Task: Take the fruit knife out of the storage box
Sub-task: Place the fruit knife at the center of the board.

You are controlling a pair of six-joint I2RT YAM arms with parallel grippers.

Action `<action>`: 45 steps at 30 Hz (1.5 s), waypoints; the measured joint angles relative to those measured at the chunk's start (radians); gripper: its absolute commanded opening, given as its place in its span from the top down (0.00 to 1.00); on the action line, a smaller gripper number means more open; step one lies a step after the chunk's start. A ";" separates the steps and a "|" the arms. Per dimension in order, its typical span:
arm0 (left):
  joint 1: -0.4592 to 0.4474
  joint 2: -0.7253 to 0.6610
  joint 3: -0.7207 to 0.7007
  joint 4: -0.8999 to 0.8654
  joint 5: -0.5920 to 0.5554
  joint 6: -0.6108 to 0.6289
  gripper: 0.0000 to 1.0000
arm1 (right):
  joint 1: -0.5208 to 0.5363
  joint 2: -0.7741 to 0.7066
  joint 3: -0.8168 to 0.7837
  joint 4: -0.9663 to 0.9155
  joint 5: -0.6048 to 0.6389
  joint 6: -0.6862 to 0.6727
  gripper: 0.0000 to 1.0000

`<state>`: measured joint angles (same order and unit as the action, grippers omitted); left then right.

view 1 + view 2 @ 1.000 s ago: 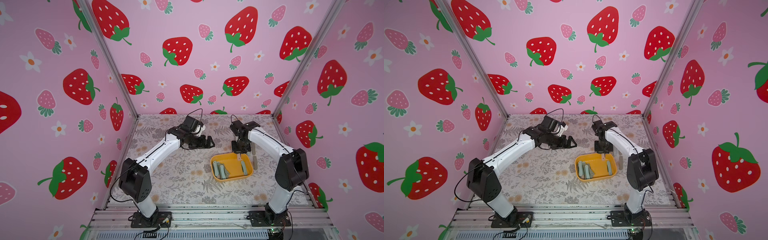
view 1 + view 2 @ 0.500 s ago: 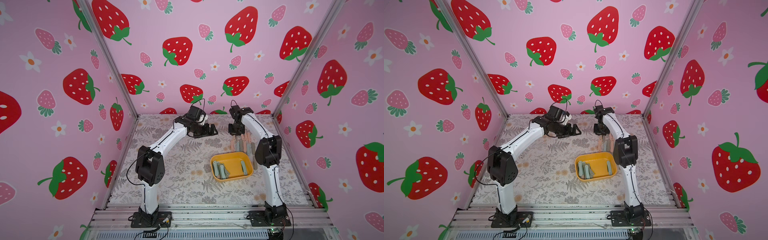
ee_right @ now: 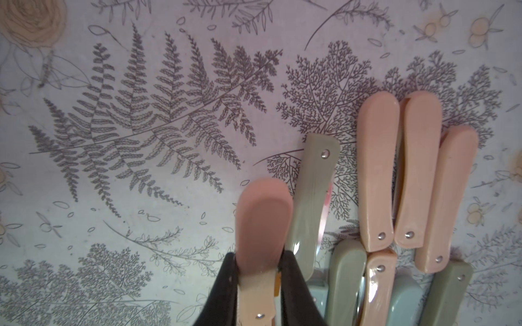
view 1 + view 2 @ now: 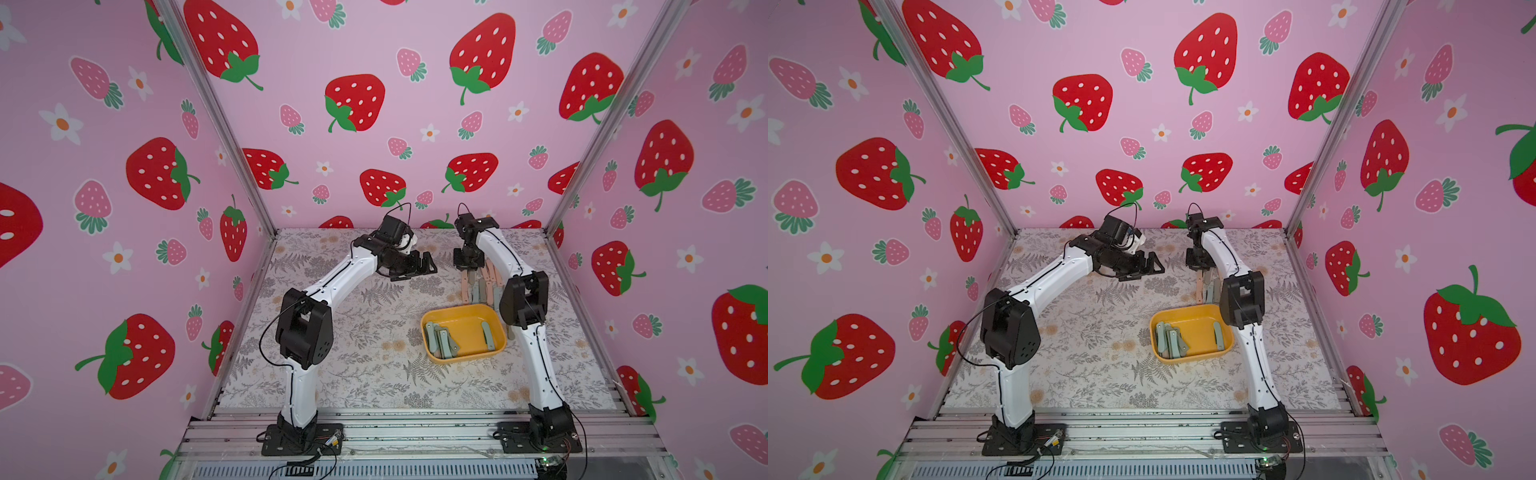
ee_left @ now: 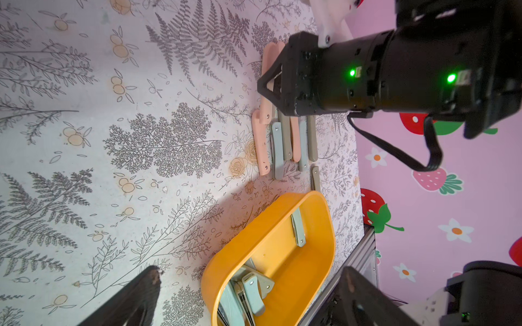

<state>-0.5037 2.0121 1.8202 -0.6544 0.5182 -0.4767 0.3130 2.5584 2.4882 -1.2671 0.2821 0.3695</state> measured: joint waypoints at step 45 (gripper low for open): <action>-0.022 -0.077 -0.179 -0.006 0.006 0.003 0.01 | -0.026 -0.146 -0.183 0.069 -0.066 0.010 0.65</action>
<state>-0.5259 1.9350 1.6409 -0.6605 0.5247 -0.4740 0.2867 2.4126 2.3047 -1.1980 0.2165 0.3798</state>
